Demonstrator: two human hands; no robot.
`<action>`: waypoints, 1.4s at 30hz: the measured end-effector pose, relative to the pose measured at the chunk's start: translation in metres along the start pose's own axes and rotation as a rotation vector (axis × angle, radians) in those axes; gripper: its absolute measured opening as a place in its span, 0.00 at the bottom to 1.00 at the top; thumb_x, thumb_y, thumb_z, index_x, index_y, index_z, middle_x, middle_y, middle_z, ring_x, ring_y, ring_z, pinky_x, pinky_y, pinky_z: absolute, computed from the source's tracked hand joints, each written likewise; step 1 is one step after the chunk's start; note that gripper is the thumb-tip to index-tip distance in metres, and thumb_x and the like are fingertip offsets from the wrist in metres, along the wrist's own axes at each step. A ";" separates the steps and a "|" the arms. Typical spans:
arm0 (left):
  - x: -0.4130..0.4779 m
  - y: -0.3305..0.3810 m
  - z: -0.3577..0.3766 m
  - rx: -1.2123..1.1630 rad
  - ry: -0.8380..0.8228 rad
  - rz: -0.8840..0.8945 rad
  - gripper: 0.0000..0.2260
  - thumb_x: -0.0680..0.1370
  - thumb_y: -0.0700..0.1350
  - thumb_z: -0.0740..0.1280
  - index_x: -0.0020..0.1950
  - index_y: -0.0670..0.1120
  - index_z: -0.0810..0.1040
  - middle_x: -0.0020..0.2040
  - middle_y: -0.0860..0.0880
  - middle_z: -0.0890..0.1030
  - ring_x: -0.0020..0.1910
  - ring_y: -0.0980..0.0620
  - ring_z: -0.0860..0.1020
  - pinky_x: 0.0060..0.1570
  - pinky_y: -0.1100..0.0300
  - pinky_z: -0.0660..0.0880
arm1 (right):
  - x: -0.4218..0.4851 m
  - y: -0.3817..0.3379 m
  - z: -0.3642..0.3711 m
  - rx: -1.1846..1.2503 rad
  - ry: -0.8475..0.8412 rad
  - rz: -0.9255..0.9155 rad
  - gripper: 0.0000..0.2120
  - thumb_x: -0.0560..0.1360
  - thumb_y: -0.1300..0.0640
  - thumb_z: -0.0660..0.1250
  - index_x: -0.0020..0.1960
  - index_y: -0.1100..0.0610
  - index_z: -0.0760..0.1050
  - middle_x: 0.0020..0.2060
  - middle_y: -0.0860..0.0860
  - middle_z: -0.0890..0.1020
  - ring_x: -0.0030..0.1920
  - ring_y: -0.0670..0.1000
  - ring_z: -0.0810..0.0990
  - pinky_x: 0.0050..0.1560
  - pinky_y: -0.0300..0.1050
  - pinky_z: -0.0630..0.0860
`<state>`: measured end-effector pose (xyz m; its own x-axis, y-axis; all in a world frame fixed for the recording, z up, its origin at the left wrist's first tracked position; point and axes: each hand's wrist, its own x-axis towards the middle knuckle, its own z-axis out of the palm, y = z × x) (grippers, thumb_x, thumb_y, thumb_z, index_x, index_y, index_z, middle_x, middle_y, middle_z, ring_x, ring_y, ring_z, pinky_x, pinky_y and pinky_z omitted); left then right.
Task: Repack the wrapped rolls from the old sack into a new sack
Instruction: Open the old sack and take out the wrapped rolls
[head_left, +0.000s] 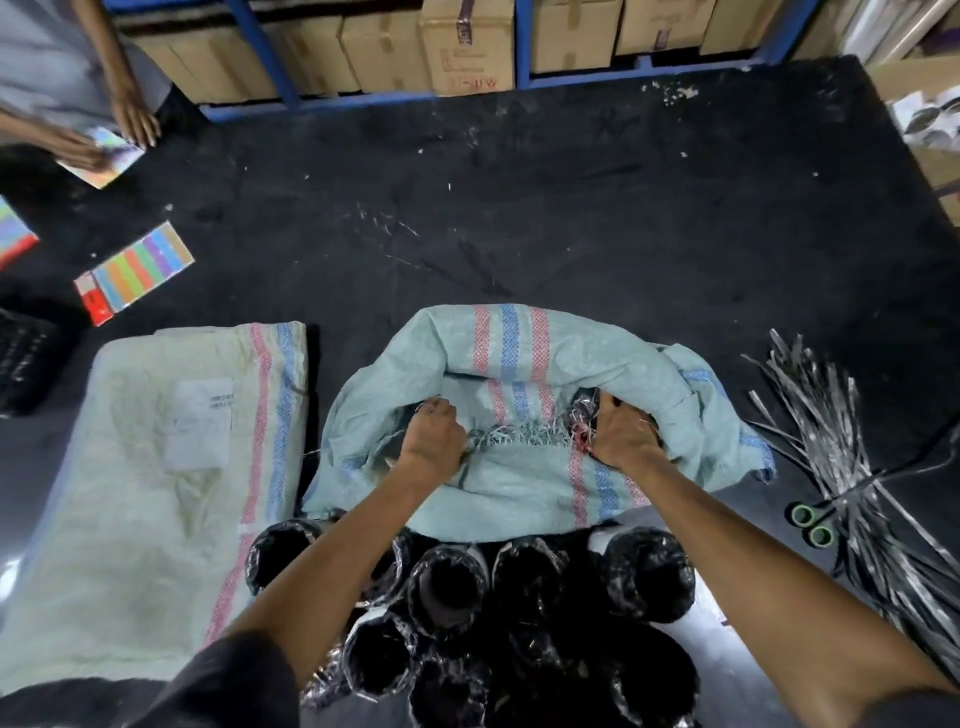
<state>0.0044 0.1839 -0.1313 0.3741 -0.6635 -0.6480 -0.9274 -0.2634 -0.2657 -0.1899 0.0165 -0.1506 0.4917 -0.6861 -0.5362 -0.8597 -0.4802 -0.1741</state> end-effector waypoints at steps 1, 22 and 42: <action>-0.003 -0.002 -0.001 -0.016 -0.013 0.020 0.16 0.84 0.48 0.57 0.64 0.41 0.78 0.64 0.41 0.78 0.64 0.44 0.75 0.65 0.51 0.72 | -0.001 0.001 -0.002 -0.006 -0.003 -0.001 0.41 0.78 0.67 0.61 0.82 0.57 0.40 0.65 0.63 0.72 0.59 0.58 0.79 0.66 0.47 0.73; -0.020 -0.028 -0.007 0.205 -0.552 -0.231 0.21 0.86 0.45 0.55 0.79 0.43 0.61 0.80 0.44 0.60 0.78 0.43 0.60 0.75 0.53 0.59 | 0.015 0.003 0.006 -0.007 -0.121 0.032 0.45 0.75 0.44 0.73 0.79 0.60 0.50 0.71 0.62 0.69 0.70 0.60 0.72 0.74 0.50 0.65; -0.005 -0.050 -0.030 -0.512 -0.054 -0.364 0.21 0.80 0.53 0.63 0.71 0.45 0.74 0.69 0.42 0.76 0.70 0.41 0.73 0.70 0.51 0.68 | 0.024 0.008 -0.022 0.138 -0.093 0.040 0.55 0.72 0.48 0.77 0.81 0.56 0.41 0.76 0.65 0.61 0.74 0.62 0.67 0.75 0.52 0.61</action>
<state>0.0484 0.1793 -0.0934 0.6536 -0.4358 -0.6188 -0.6210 -0.7761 -0.1094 -0.1823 -0.0159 -0.1470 0.4472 -0.6464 -0.6182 -0.8924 -0.3693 -0.2594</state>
